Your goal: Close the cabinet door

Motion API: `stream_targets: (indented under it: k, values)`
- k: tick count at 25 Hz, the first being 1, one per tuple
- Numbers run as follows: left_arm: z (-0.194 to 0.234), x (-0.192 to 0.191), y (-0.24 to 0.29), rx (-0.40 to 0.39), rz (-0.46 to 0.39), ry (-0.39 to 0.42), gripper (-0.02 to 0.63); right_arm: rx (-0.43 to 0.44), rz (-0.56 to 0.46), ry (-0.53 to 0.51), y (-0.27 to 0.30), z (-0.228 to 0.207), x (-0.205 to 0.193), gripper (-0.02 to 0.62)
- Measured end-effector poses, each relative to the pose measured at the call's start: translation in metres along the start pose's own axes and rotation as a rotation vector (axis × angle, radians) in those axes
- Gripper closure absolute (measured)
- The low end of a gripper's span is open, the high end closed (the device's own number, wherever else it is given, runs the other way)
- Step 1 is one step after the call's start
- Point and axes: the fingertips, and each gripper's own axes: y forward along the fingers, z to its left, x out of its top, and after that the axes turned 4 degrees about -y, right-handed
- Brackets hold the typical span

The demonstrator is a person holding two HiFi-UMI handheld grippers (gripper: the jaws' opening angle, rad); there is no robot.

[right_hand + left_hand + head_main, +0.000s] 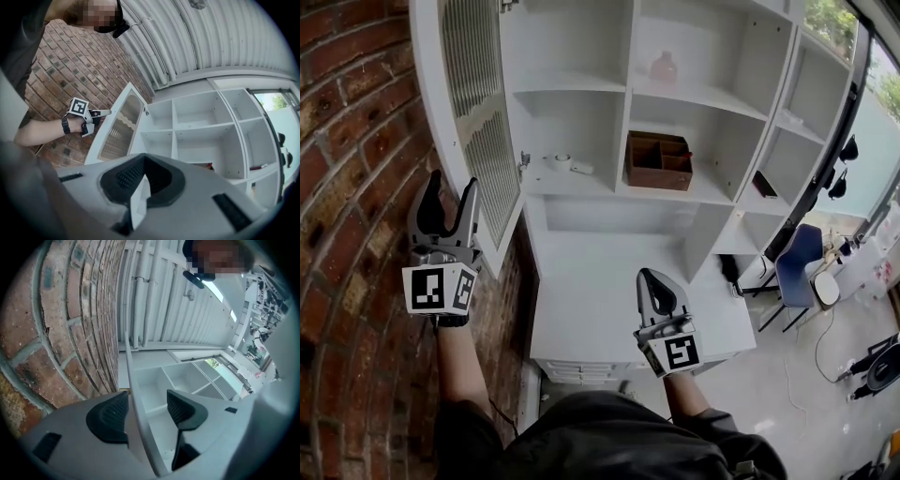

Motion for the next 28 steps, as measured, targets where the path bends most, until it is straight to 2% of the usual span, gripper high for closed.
stream_targets:
  k: [4,9,17,21,26,28]
  values:
    - [0.008,-0.003,0.01,0.018,0.007,-0.002,0.37,0.023,-0.009,0.007,0.014,-0.006,-0.003,0.597]
    - [0.009,-0.008,0.024,-0.003,0.017,0.013,0.387,0.033,0.001,0.016,0.02,-0.01,-0.011,0.597]
    - [0.008,-0.005,0.028,0.017,-0.009,-0.058,0.448,-0.006,0.032,0.033,0.015,-0.032,-0.026,0.597]
    - [-0.004,-0.004,0.031,0.028,-0.015,-0.065,0.467,-0.014,0.047,0.049,0.014,-0.038,-0.035,0.597]
    - [-0.026,-0.003,0.038,0.031,0.008,0.009,0.498,-0.02,0.052,0.057,0.015,-0.045,-0.04,0.597]
    - [-0.036,-0.003,0.042,0.031,0.023,0.049,0.488,-0.024,0.055,0.06,0.015,-0.048,-0.042,0.597]
